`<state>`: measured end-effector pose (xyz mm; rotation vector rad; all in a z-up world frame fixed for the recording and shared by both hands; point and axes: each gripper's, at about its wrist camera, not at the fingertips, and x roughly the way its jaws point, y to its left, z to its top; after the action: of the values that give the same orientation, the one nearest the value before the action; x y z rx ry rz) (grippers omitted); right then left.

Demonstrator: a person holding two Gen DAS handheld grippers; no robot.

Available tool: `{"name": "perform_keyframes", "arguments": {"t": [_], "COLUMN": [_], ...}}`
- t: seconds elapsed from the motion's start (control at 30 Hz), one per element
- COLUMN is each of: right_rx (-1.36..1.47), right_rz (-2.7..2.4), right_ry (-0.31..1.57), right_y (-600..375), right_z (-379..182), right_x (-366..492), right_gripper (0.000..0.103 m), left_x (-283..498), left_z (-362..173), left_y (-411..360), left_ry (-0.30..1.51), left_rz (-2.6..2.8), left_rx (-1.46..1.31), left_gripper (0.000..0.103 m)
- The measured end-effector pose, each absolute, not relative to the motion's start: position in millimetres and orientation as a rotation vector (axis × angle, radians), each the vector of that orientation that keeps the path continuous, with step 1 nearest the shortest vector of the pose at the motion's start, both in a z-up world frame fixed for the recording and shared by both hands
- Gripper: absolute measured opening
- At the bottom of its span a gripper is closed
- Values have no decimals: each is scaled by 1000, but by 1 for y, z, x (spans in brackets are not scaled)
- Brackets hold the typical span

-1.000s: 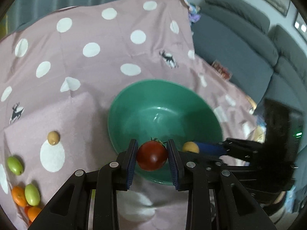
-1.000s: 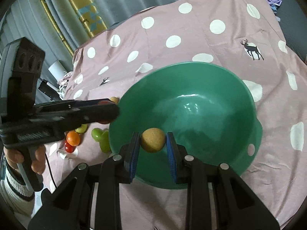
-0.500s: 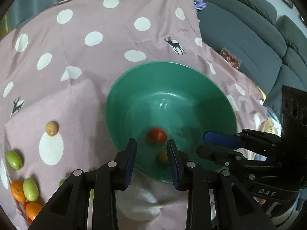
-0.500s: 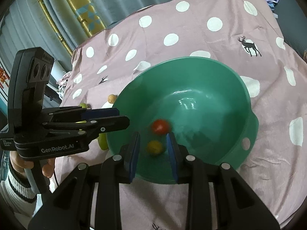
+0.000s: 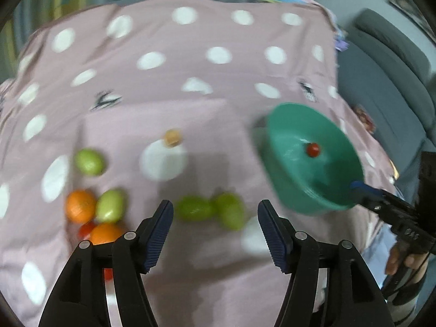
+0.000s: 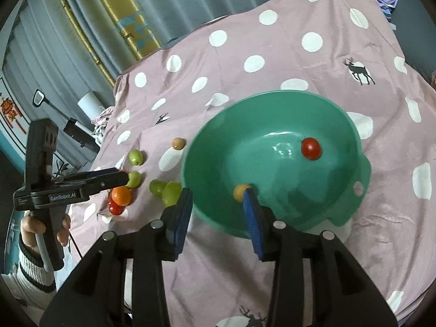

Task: Organize fruits
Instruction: 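Withdraw both tools from the bowl back toward the fruit, then grasp a green jujube with the left tool while the right tool grasps a larger green jujube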

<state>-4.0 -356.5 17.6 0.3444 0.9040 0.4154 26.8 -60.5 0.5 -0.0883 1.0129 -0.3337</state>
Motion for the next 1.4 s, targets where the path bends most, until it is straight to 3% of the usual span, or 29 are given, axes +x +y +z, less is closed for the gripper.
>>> {"name": "perform_keyframes", "arguments": {"t": [0.5, 1.4], "right_rx": [284, 130], "right_rz": [534, 592], "right_ry": [931, 1086], "right_y": [-308, -228], "right_z": [25, -14], "right_x": [-18, 5], "right_gripper": [46, 51], "left_x": [-38, -30], "left_z": [-20, -48], "left_y": [60, 35], "left_ry": [1047, 1084], "left_rz": [-64, -259], "left_rx": [-215, -250], "left_gripper": [65, 65]}}
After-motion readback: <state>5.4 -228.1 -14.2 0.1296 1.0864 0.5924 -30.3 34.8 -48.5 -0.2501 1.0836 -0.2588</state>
